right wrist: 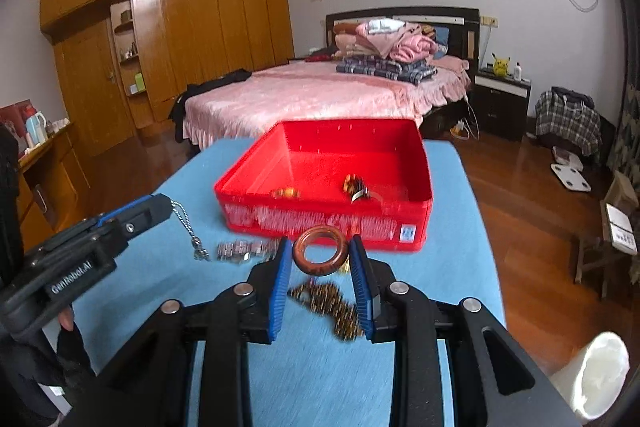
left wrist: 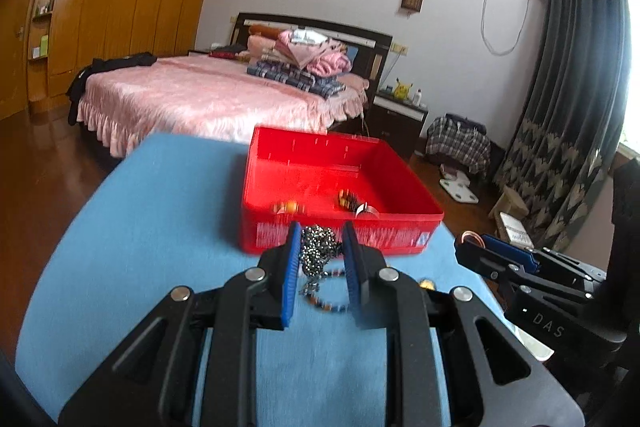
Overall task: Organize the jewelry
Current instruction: 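Drop the silver chain into the red tin while the right gripper drops the brown ring in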
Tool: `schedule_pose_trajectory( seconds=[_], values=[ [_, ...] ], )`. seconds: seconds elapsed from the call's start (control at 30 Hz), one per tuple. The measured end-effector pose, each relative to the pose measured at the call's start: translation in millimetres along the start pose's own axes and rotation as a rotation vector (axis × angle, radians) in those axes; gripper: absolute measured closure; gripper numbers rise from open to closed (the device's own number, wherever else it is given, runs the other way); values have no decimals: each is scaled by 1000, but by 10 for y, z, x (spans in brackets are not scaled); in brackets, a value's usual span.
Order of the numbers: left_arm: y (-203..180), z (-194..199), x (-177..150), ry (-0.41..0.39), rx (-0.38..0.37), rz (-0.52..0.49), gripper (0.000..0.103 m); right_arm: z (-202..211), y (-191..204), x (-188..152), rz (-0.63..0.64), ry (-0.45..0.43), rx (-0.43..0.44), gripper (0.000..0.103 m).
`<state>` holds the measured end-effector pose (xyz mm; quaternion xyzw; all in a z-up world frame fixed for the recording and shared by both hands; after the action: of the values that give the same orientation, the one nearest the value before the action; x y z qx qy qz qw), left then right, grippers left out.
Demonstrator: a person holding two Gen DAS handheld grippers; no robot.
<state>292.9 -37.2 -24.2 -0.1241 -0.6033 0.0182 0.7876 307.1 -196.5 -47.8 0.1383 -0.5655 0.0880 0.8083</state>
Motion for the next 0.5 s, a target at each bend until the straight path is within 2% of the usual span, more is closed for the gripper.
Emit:
schedule_pose_trajectory(
  seconds=[0.33,0.5],
  values=[
    [-186,-371,507,-70,-51,-15,84,-375,-109,416,-4,-39,5,74],
    [-178,-608,611,-75,-55,-21,84,-637,-167,548,-9,-49,3,74]
  ],
)
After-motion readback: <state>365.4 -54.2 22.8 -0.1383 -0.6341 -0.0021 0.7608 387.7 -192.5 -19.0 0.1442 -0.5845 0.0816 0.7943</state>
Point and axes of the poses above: each gripper's, at about its wrist camera, not at the fingertips, and z roughly against the way its jaws point, y to its left, x to its top, the point moved 10 cm from there along -z, roughly the way its jaws point, and after that the axes turned 13 degrees about -y, right-handed, at the moved point
